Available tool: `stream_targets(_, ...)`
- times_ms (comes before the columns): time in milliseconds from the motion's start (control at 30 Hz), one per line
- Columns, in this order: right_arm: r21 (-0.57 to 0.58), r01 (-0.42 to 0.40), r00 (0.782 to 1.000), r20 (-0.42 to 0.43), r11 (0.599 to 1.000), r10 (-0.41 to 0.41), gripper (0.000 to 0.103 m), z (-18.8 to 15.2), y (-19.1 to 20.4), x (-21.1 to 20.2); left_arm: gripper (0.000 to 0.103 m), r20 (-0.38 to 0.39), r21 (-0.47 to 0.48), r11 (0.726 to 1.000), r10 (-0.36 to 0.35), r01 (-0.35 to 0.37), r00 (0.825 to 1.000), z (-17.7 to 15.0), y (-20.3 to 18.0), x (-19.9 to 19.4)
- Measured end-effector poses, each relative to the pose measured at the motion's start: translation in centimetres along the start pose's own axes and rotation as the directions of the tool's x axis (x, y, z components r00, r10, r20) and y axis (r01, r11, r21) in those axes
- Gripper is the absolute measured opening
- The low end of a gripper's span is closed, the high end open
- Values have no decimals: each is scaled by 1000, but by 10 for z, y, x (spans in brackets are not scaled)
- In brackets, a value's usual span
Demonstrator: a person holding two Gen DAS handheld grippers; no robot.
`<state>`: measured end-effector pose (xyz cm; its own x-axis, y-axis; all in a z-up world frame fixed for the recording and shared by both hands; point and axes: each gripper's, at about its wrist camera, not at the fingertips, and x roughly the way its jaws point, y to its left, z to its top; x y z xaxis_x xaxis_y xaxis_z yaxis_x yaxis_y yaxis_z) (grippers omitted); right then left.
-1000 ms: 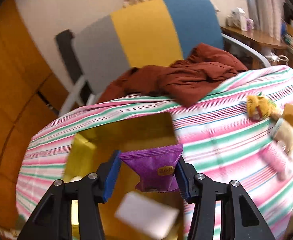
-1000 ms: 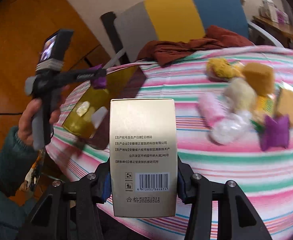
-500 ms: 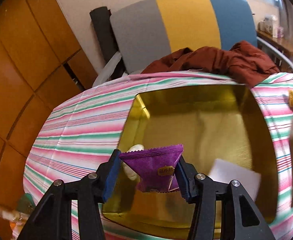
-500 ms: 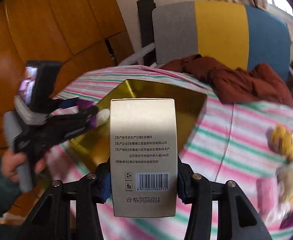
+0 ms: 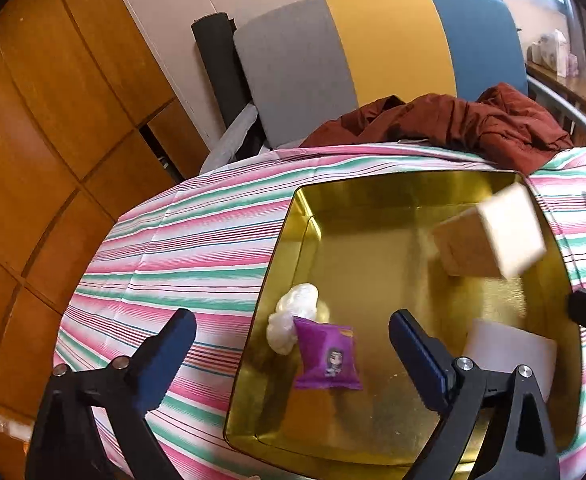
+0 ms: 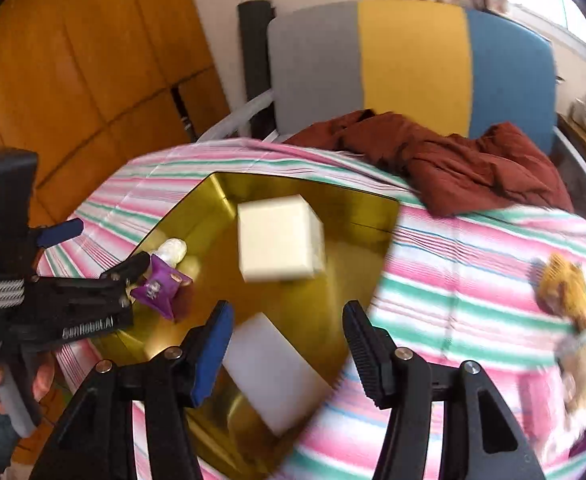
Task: Organize objects
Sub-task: 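Drop the purple packet into the gold tray while the right gripper releases the box there, then reach the right gripper to the purple pouch and grasp it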
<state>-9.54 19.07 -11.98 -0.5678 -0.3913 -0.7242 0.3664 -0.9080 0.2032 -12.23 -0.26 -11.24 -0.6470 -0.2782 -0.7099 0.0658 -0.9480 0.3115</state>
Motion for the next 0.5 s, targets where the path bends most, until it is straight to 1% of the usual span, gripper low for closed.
stream_targets(67, 44, 25, 1000, 14, 999, -26, 64, -20, -15, -19, 98, 3, -16, 1000, -10, 10, 1000, -2, -1, -4)
stream_targets(100, 63, 35, 999, 20, 997, -36, 65, -32, -23, -31, 98, 8, -24, 999, -23, 23, 1000, -3, -2, -8)
stream_targets(133, 78, 47, 999, 24, 996, -49, 66, -46, -32, -42, 98, 11, -24, 999, -35, 35, 999, -4, -4, -12)
stream_targets(200, 119, 110, 994, 15, 987, -112, 66, -71, -50, -63, 98, 22, -13, 999, -51, 51, 998, -7, -13, -21)
stream_targets(267, 188, 135, 990, 19, 973, -141, 65, -98, -75, -86, 98, 26, -4, 997, -71, 72, 997, -9, -22, -29)
stream_targets(300, 220, 158, 986, 16, 963, -166, 65, -110, -87, -97, 98, 25, 0, 996, -88, 88, 996, -10, -27, -34)
stream_targets(333, 258, 204, 977, 9, 944, -213, 66, -124, -102, -110, 98, 30, 8, 995, -101, 101, 994, -11, -32, -38)
stream_targets(367, 285, 229, 971, 3, 931, -240, 66, -132, -114, -118, 98, 39, 21, 994, -109, 109, 993, -12, -38, -43)
stream_targets(433, 340, 279, 956, -9, 898, -293, 66, -150, -138, -136, 98, 42, 48, 992, -120, 118, 992, -13, -53, -51)
stream_targets(500, 401, 312, 942, -13, 862, -335, 66, -164, -162, -155, 98, 47, 67, 987, -151, 147, 987, -13, -67, -60)
